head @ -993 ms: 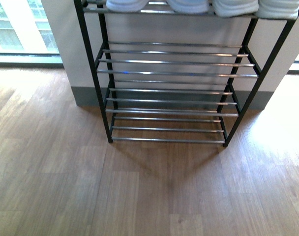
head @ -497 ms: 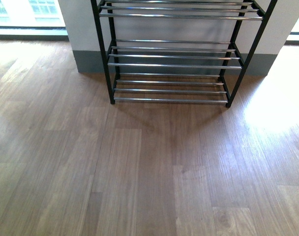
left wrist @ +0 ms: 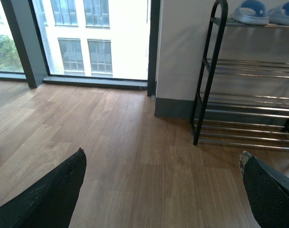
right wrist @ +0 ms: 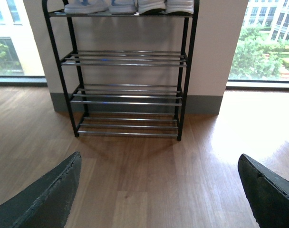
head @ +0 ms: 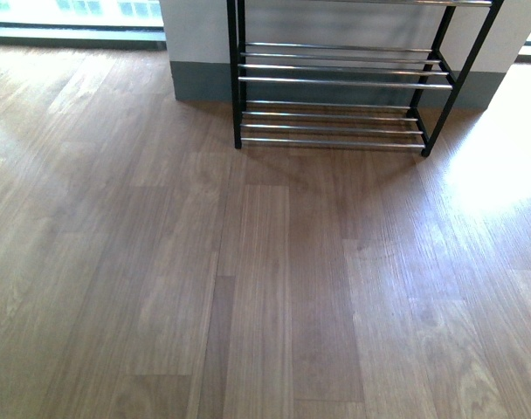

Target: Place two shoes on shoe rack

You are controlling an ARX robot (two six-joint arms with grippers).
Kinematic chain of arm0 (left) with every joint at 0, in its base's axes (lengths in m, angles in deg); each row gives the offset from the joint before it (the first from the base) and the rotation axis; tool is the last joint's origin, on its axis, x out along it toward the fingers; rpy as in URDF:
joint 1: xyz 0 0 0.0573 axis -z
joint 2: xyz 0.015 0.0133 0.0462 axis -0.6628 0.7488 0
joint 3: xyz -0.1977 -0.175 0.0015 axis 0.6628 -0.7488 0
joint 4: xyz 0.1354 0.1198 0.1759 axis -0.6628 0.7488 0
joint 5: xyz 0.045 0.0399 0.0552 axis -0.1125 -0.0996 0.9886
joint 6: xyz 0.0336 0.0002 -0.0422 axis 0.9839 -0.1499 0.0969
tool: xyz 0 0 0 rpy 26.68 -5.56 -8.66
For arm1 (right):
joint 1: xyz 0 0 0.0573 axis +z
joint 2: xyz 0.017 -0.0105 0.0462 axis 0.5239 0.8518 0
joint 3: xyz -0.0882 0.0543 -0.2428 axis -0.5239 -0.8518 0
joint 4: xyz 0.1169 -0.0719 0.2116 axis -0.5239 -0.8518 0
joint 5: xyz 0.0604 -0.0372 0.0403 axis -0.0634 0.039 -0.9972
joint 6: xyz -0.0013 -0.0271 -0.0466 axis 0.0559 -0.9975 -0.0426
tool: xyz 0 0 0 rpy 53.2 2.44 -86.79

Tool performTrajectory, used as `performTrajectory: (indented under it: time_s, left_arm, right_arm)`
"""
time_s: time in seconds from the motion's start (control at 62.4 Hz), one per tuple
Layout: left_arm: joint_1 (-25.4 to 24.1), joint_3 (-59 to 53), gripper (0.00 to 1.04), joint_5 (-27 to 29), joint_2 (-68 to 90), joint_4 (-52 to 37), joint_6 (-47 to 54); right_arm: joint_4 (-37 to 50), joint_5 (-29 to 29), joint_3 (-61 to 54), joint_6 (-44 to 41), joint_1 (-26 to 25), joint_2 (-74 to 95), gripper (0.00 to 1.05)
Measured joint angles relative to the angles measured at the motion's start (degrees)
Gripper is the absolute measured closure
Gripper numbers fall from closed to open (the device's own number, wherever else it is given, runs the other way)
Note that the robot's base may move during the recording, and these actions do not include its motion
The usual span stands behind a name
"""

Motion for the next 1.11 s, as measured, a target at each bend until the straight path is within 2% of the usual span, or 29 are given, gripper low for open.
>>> performTrajectory:
  time_s: [1.105]
  left_arm:
    - [0.0,0.0,0.09,-0.2,0.0,0.0,0.0]
  right_arm:
    - [0.0,0.1,0.0,0.0,0.0,0.0,0.09]
